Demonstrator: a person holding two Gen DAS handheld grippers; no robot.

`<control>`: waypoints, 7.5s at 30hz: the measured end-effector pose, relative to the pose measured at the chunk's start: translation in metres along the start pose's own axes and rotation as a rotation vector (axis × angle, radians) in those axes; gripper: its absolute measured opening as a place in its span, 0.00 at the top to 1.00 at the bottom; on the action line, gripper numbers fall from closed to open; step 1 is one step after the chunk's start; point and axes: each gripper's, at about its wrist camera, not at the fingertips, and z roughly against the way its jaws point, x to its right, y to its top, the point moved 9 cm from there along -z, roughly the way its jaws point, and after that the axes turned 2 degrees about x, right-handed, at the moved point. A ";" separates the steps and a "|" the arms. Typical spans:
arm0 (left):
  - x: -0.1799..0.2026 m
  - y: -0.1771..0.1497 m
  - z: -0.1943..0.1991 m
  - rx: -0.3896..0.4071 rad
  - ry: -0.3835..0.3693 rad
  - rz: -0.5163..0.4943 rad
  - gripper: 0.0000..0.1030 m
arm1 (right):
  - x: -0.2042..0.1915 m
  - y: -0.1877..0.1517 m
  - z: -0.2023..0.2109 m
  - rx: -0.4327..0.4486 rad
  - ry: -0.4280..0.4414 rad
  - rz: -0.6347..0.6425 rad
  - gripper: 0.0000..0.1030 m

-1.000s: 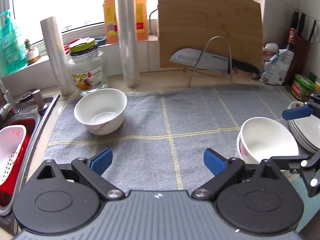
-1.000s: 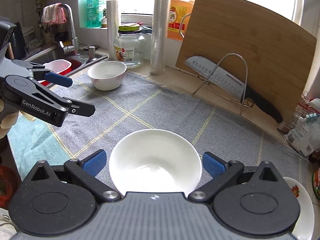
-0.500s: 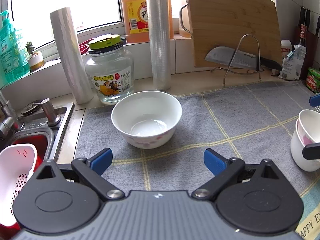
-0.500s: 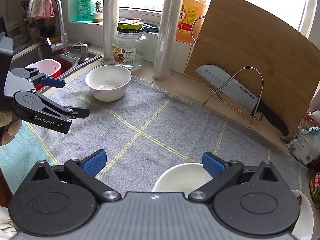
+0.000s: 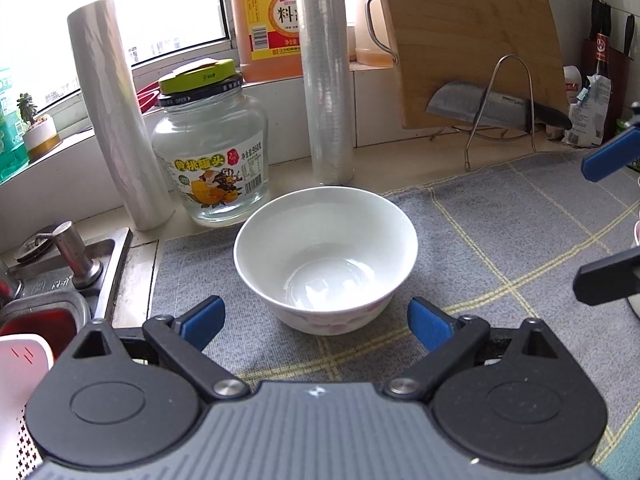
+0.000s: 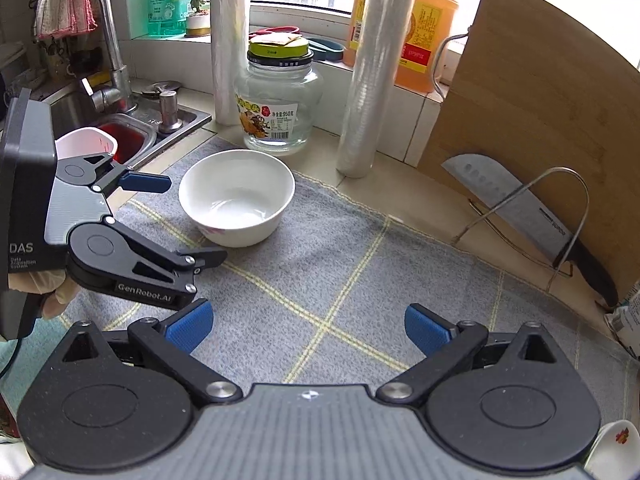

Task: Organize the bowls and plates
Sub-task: 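Move both tools to the pink floral bowl by the glass jar, then grip the floral bowl rim with the left tool while the right tool grips its opposite rim, then lift the floral bowl with both tools and carry it toward the nested white bowls, then lower the floral bowl with both tools into the nested white bowls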

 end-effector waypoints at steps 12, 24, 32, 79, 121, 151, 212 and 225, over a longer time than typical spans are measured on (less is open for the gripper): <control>0.000 0.005 -0.011 0.017 -0.041 -0.046 0.06 | -0.017 0.054 -0.058 -0.013 0.069 0.037 0.00; -0.002 0.008 -0.013 0.019 -0.088 -0.006 0.07 | -0.028 0.071 -0.102 -0.067 0.146 0.065 0.07; -0.001 0.010 -0.014 0.017 -0.107 -0.012 0.12 | -0.034 0.075 -0.117 -0.085 0.172 0.081 0.16; 0.002 0.005 -0.013 -0.003 -0.191 -0.109 0.12 | -0.034 0.082 -0.123 -0.122 0.301 0.024 0.30; 0.092 0.023 0.076 -0.008 -0.239 -0.191 0.12 | -0.011 0.026 -0.002 -0.015 0.205 0.054 0.30; 0.234 0.066 0.101 0.076 -0.479 -0.337 0.12 | 0.100 -0.054 0.101 0.037 -0.056 -0.116 0.30; 0.268 0.045 0.077 -0.031 -0.580 -0.354 0.12 | 0.124 -0.104 0.082 -0.045 -0.074 -0.244 0.30; 0.268 0.043 0.086 -0.004 -0.581 -0.399 0.09 | 0.120 -0.100 0.087 -0.007 -0.080 -0.230 0.06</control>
